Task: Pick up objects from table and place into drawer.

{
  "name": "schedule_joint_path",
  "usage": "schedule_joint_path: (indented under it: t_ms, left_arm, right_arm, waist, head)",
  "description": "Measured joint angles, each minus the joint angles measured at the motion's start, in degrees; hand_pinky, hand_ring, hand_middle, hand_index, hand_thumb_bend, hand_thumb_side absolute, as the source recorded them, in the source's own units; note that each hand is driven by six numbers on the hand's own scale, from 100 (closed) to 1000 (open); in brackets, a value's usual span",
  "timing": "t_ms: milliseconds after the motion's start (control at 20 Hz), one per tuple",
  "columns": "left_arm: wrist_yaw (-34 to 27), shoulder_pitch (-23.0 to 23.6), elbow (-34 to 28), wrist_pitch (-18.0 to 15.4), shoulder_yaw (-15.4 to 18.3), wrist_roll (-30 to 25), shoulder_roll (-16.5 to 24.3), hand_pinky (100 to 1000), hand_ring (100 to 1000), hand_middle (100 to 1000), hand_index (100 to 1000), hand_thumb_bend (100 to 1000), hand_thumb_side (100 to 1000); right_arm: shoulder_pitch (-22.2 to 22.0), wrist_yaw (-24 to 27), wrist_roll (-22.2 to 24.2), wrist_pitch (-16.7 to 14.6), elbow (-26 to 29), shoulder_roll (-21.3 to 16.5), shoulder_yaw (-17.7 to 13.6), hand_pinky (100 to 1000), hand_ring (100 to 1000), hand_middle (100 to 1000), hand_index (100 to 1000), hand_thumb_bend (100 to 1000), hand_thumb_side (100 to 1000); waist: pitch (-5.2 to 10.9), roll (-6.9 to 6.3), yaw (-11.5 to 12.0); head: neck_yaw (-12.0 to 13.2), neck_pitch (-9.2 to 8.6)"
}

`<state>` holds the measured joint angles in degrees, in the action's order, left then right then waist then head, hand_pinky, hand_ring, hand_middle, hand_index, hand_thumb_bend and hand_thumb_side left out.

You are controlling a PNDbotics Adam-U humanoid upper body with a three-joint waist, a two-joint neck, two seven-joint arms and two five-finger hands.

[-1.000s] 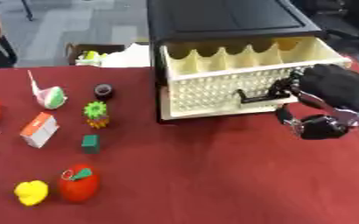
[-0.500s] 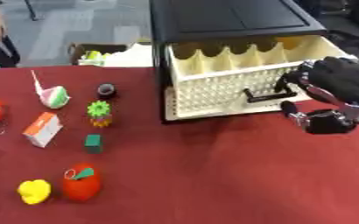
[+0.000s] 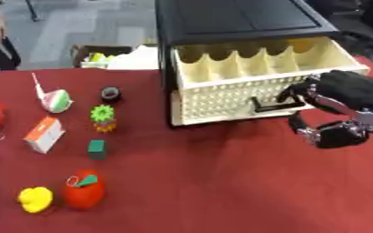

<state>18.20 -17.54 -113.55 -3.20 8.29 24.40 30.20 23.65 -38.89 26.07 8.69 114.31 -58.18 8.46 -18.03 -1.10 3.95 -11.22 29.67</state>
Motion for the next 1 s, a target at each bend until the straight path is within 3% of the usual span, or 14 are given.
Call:
schedule_joint_path:
  t_ms: [550,600,650,1000]
  left_arm:
    - [0.0,0.0,0.0,-0.03,0.0,0.02,0.0,656,817,882,1000,100,921]
    - [0.0,0.0,0.0,-0.03,0.0,0.02,0.0,656,818,882,1000,100,921]
    - [0.0,0.0,0.0,-0.03,0.0,0.02,0.01,656,818,882,1000,100,921]
    - [0.0,0.0,0.0,-0.04,0.01,0.02,0.03,656,818,882,1000,100,920]
  right_arm:
    - [0.3,-0.06,-4.67,-0.45,0.0,-0.49,-2.7,100,100,100,857,100,179]
    - [0.3,-0.09,-5.11,-0.51,0.0,-0.5,-2.95,100,100,100,856,100,247]
    - [0.28,-0.13,-5.56,-0.53,-0.01,-0.5,-3.21,100,100,100,856,100,181]
    - [0.58,0.44,-8.07,-0.82,-0.01,-0.99,-6.21,100,100,100,850,100,187]
  waist:
    - [0.0,-0.21,-0.11]
    - [0.0,-0.21,-0.14]
    - [0.0,-0.22,-0.17]
    - [0.0,-0.34,-0.37]
  head:
    - [1.06,0.0]
    - [1.26,0.0]
    - [1.51,0.0]
    - [3.07,0.0]
